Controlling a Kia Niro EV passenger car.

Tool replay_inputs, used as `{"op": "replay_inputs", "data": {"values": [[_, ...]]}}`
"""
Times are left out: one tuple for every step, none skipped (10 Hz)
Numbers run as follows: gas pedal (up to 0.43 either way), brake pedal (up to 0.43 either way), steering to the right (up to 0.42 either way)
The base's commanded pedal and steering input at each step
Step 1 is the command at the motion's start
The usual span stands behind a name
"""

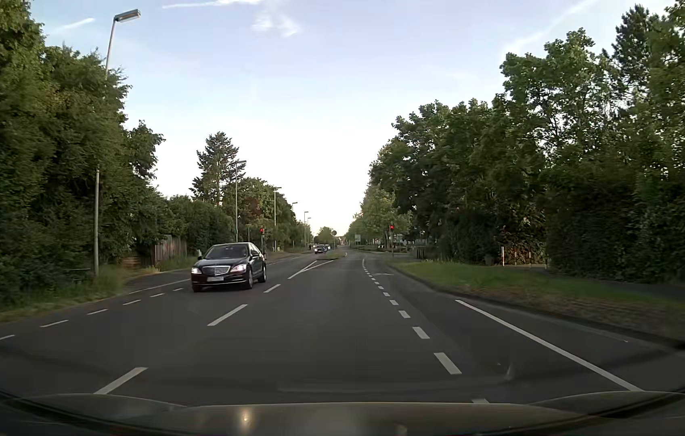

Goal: Follow the waypoints while adhering to traffic rules and regulations

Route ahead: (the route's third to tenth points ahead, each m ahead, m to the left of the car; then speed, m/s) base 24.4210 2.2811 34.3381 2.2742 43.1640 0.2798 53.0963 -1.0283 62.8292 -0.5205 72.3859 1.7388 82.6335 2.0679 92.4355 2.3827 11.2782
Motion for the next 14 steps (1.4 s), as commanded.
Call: {"op": "replay_inputs", "data": {"values": [[0.0, 0.22, 0.001], [0.0, 0.226, 0.001], [0.0, 0.226, 0.0], [0.0, 0.22, 0.0], [0.0, 0.226, 0.0], [0.0, 0.226, 0.0], [0.0, 0.226, 0.0], [0.0, 0.226, 0.0], [0.0, 0.238, 0.0], [0.0, 0.238, 0.0], [0.0, 0.238, 0.0], [0.0, 0.238, 0.0], [0.0, 0.244, 0.0], [0.0, 0.25, -0.001]]}}
